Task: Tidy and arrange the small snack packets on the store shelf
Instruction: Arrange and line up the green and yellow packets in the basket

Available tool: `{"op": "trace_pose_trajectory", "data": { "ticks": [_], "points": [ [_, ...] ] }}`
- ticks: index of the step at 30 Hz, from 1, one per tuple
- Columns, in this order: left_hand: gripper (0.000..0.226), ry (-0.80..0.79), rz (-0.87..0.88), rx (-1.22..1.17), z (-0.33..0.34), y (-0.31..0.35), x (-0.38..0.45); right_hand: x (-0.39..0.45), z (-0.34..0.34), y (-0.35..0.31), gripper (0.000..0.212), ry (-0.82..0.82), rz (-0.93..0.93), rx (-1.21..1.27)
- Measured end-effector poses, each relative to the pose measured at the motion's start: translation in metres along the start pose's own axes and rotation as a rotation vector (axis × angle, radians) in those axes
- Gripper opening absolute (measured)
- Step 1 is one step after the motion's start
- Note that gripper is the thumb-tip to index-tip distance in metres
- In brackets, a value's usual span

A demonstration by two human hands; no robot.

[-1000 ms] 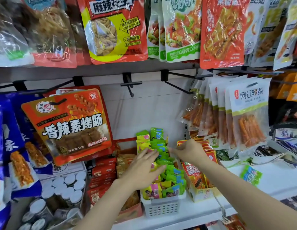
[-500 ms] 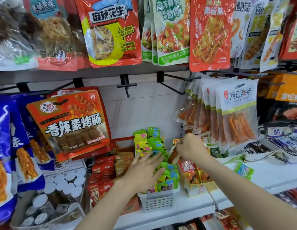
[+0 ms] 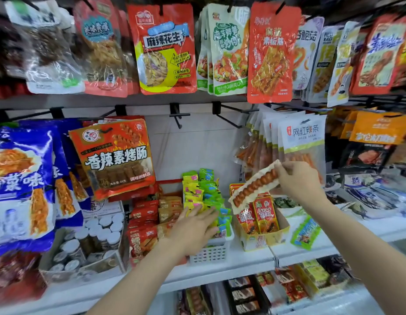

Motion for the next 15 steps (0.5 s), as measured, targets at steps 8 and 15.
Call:
{"op": "trace_pose_trajectory", "data": {
  "ticks": [8,15],
  "points": [
    [0.026,0.530,-0.261,-1.232,-0.038,0.046,-0.045,-0.016,0.004,-0.013,0.042,-0.439,0.059,0.507],
    [0.041,0.603,-0.250,-1.709,-0.032,0.066,-0.086,-0.026,-0.001,-0.031,0.012,-0.512,0.125,0.650]
  ]
}}
Point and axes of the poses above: each hand's wrist, its own x-axis towards the middle knuckle, its own z-axis out of the palm, y = z × x, the point moved 5 cm from there along x, towards the middle knuckle, and after that the axes turned 11 degrees about z, right-handed, at the moved point
